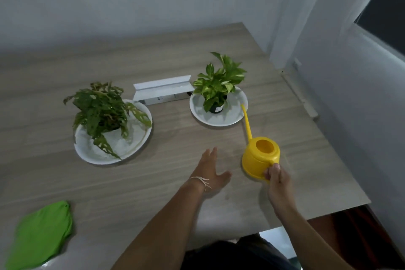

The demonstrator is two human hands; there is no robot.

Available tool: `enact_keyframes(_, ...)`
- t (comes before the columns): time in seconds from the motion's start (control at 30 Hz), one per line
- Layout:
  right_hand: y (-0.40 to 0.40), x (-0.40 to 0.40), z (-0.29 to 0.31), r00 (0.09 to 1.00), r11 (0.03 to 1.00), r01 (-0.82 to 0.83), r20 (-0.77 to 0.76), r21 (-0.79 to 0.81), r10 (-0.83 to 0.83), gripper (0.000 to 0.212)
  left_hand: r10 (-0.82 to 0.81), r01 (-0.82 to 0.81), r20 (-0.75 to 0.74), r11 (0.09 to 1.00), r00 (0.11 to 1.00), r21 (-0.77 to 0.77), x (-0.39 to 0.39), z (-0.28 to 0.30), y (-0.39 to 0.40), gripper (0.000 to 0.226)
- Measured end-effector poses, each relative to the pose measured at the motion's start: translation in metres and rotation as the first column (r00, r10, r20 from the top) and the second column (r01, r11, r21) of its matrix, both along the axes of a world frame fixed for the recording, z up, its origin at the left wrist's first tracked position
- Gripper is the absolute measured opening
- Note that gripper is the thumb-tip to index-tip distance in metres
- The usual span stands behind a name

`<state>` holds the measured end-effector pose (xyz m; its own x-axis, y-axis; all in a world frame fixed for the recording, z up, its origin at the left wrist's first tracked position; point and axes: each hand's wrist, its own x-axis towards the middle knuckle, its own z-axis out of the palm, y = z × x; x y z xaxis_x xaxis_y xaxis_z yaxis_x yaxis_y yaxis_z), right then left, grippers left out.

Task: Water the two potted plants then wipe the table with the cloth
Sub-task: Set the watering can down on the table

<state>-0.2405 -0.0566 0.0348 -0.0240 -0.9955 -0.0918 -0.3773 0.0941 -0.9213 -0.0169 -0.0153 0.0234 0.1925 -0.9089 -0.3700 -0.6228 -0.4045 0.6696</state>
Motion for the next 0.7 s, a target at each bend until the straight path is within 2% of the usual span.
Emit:
enact_keyframes(0.13, -0.013, -0.004, -0.006, 0.998, 0.998, -0.056, -0.024, -0.036, 0.055, 0.070, 0.125, -0.125, -0.005, 0.992, 0.992, -0.014, 0.010, 0.003, 0.008, 0.103)
enact_keyframes(0.3, -0.020, 0.003, -0.017, 0.992, 0.992, -0.122, -0.024, -0.013, 0.122, 0.072, 0.254, -0.254, 0.012, 0.967, 0.967, 0.002, 0.035, 0.005, 0.043, 0.096)
enact_keyframes(0.5, -0.025, 0.005, -0.029, 0.950, 0.975, -0.184, -0.279, -0.126, 0.143, 0.068, 0.314, -0.315, 0.062, 0.949, 0.948, 0.008, 0.076, 0.001, 0.090, 0.085)
enact_keyframes(0.53, -0.021, 0.006, -0.028, 0.932, 0.968, -0.182, -0.343, -0.172, 0.115, 0.069, 0.314, -0.315, 0.068, 0.949, 0.947, 0.005, 0.081, 0.001, 0.099, 0.083)
enact_keyframes(0.6, -0.009, 0.010, -0.029, 0.872, 0.960, -0.087, -0.486, -0.268, -0.057, 0.068, 0.310, -0.310, 0.079, 0.951, 0.948, -0.008, 0.092, 0.001, 0.115, 0.080)
enact_keyframes(0.7, 0.026, 0.030, -0.023, 0.851, 0.943, 0.028, -0.486, -0.332, -0.197, 0.061, 0.276, -0.275, 0.092, 0.961, 0.957, -0.026, 0.105, 0.006, 0.138, 0.075)
